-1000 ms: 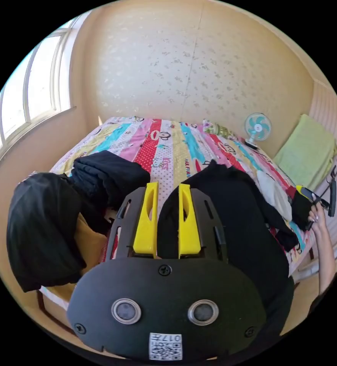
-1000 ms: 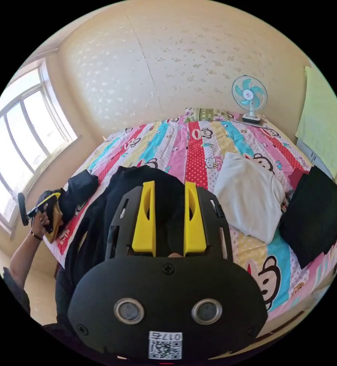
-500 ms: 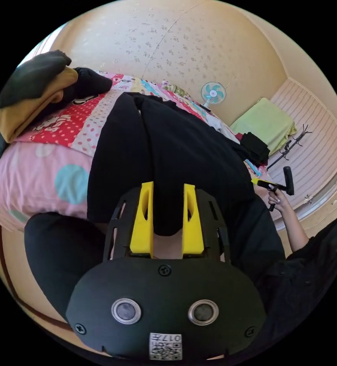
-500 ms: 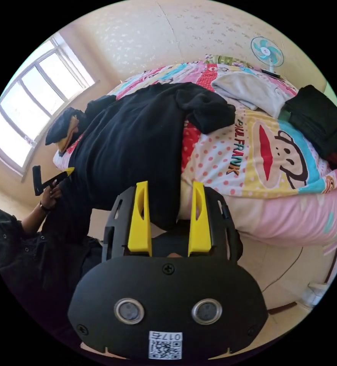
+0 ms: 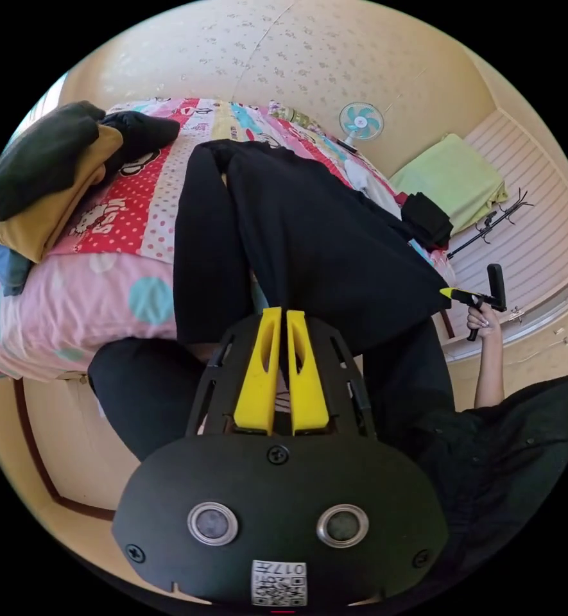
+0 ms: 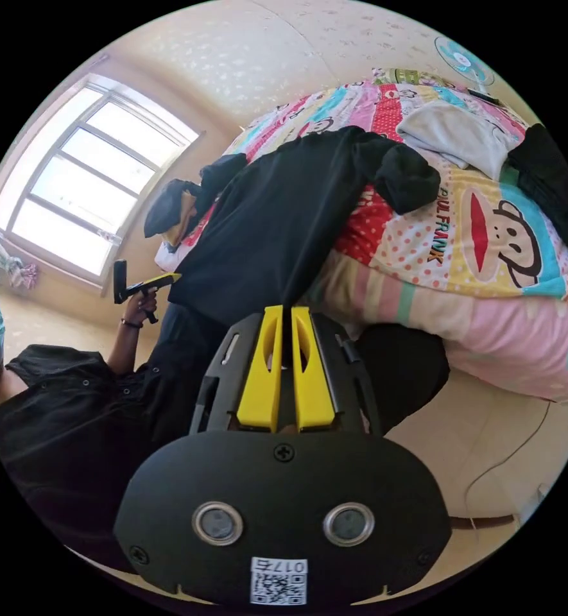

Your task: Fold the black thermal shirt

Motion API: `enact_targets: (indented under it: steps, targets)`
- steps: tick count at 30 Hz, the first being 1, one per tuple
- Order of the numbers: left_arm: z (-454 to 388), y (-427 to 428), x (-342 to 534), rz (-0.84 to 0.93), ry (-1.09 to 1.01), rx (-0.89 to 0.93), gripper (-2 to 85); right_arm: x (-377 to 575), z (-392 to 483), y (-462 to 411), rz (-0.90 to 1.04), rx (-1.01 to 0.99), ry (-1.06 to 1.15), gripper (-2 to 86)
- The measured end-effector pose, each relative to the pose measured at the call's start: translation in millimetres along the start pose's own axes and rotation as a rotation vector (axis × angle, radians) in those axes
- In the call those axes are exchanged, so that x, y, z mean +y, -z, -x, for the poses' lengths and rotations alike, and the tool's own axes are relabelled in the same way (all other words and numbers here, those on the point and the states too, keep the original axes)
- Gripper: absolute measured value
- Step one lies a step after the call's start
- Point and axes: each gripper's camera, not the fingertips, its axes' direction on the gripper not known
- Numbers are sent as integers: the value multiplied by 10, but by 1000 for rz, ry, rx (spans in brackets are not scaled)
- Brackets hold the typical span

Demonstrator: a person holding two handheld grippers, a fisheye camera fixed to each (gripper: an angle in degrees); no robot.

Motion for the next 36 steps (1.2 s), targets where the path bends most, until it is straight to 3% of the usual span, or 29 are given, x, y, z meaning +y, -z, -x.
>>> enact_targets:
  steps: [4,9,11,14,16,20,22,25,27,29,31,35,36]
  targets:
    - [113,76,241,26,63,-31,40,99,-286,35,4,83,-143,50]
    - [329,248,457,-180,170,13,68,13,-983,665,-531,29,-386,95]
    - [329,155,303,-215,113,83,73,-178,-1251,773,-620,97,-509,108]
    - [237,-139,15,-236,46,119,76,-732,-1443,836,-619,383,-554,125]
    - [146,-372,-185,-266,5,134,71,-1038,-1662,788,-573,366,-560,126]
    - [-44,-1007,-607,-220,-79,107,68,-1487,-2223,301,-226,326,-581,105]
    - [7,-1380,-631,-147,-53,59,65,-1404,-2152,376,-277,331,-514,77]
    - [-12,-1444,-314,-326,-95,35,41,-1030,-1918,826,-482,284,-483,47]
    - [-231,-1459,-241,-338,-178,-107,40,-413,-1489,1341,-793,435,-422,42]
    - [-376,-1516,-166,-364,-206,-200,40,-10,-1377,1523,-894,575,-458,40]
    - [-326,-1532,-86,-411,-194,-164,40,323,-1510,1543,-918,626,-512,42]
    - [-121,-1538,-44,-423,-121,-15,36,900,-2481,1240,-731,297,-769,59]
    - [-110,-1541,-39,-423,-120,-6,35,1127,-2616,1175,-794,185,-800,68]
